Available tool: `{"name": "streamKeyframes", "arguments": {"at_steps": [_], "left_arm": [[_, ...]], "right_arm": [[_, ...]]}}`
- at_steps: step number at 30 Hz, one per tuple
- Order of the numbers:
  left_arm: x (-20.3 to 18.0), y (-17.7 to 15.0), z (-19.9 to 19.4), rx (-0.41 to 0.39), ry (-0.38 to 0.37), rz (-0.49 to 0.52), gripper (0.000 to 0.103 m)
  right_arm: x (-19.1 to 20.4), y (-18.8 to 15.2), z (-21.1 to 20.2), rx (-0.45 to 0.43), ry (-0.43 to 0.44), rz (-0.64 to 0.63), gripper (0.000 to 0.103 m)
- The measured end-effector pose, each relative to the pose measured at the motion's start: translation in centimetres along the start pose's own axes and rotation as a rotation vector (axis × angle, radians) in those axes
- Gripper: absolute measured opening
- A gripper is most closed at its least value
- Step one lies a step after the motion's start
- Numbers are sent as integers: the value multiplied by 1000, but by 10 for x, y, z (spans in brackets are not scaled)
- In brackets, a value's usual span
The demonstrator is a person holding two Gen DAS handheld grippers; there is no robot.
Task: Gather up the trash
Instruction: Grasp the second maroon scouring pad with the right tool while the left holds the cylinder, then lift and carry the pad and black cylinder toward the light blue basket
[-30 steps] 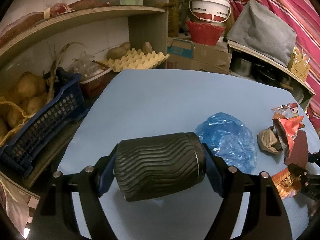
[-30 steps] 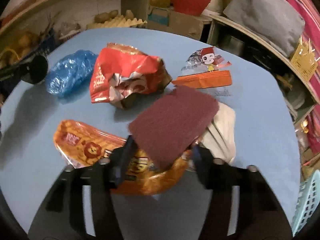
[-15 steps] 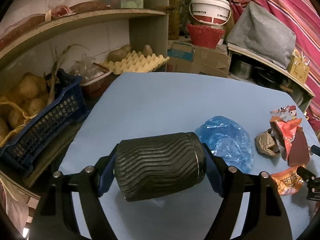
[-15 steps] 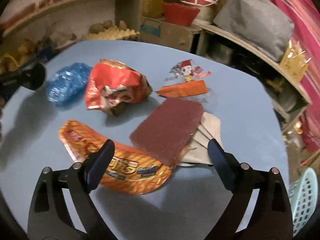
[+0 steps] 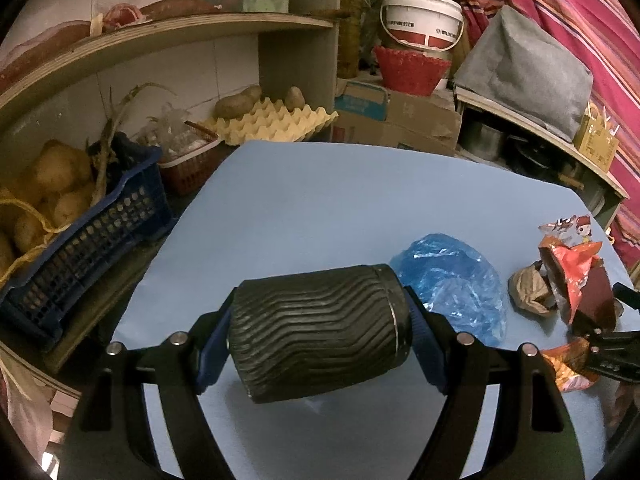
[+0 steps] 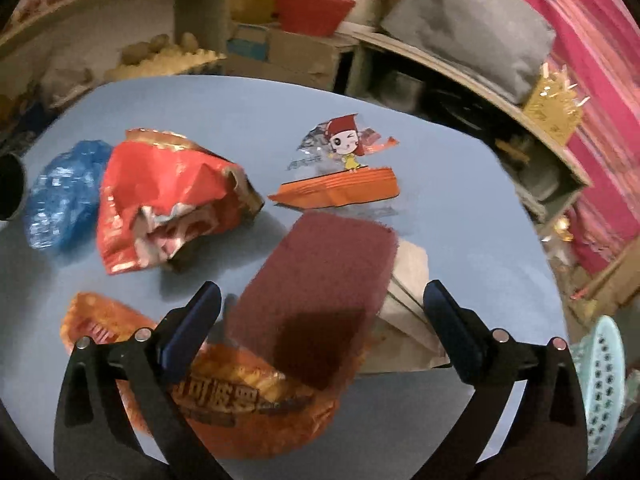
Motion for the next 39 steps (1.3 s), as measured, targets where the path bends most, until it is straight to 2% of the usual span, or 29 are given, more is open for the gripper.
{"name": "streamKeyframes", "arguments": {"at_steps": [1, 2, 3, 4, 6, 15, 20, 25, 33, 39], "left_arm": [[0, 0, 0, -1, -2, 0, 76], [0, 1, 0, -4, -2, -1, 76], [-1, 1, 0, -5, -3, -1, 76], [-1, 0, 0, -4, -3, 0, 76], [-1, -1, 1, -3, -2, 2, 76], [-2, 3, -2, -7, 0, -1, 76], [-10, 7, -25, -61, 8, 7, 76], [-24, 10, -49, -95, -3, -1, 76], [-76, 12, -88, -148, -21, 58, 76], [-131, 12, -119, -176, -79, 101, 76]], "right_arm": [[2, 1, 1, 2, -21, 1, 98], [2, 2, 2, 7, -25, 8, 93], [3, 3, 4, 13, -24, 21, 82], [1, 4, 7, 25, -11, 41, 76], [-3, 3, 9, 30, 25, 66, 71], [-24, 1, -20, -38, 114, 113, 69], [-35, 3, -57, -126, 194, 110, 69], [-52, -2, -91, -204, 203, 102, 69], [-107, -23, -131, -239, 189, 121, 69], [-154, -47, -157, -265, 171, 160, 68]]}}
Point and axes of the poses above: each gripper's, at about its wrist camera, not at the fingertips, and z roughly the way its jaws point, x to its left, y to its top, the point moved 3 cm from there along z, roughly the way its jaws point, and after that the axes turned 13 degrees about y, right-handed, at the moved point
